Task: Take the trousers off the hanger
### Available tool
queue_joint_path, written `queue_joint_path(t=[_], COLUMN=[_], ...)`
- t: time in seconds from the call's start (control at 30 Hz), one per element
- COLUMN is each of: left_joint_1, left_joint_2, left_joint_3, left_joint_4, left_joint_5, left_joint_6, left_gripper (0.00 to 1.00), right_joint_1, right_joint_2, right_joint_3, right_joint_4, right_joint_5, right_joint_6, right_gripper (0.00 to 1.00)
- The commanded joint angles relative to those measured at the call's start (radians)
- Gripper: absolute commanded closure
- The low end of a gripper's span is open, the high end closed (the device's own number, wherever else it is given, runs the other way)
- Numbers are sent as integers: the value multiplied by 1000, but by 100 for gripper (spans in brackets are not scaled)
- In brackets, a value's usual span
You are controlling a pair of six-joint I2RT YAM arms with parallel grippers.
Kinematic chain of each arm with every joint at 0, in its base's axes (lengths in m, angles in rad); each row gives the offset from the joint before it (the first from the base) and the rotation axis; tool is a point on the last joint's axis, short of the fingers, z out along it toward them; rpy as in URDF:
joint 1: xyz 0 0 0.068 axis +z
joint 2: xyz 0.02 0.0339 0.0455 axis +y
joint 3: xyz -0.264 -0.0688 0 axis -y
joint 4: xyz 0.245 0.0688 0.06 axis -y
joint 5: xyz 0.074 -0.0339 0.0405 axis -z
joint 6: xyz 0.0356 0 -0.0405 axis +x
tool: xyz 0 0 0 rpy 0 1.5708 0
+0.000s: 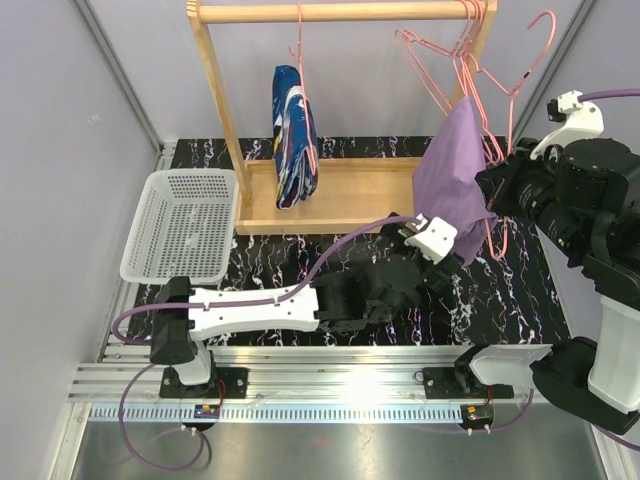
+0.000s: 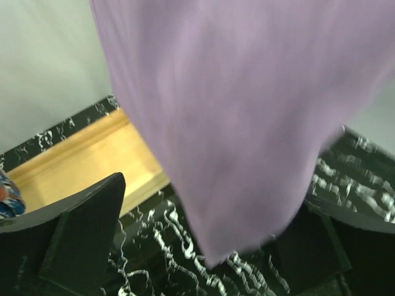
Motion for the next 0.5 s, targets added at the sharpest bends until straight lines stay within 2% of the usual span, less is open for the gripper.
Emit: queue_joint_path(t=[0.0, 0.2, 0.47], left_joint_1=[-14, -28, -17], left_joint_2=[-78, -100, -51], left_joint_3=[-93, -190, -218], left_joint_4=[155, 223, 284], left_joint_5=[53, 59, -12], left_joint_6=[4, 21, 35], left_gripper=[1, 1, 1], right_joint_1=[3, 3, 1], right_joint_2=[5, 36, 43], right_joint_3=[78, 115, 147], right_joint_4=[125, 119, 122], right_joint_5=[49, 43, 25], right_joint_6=[-7, -4, 15], right_gripper=[100, 100, 100])
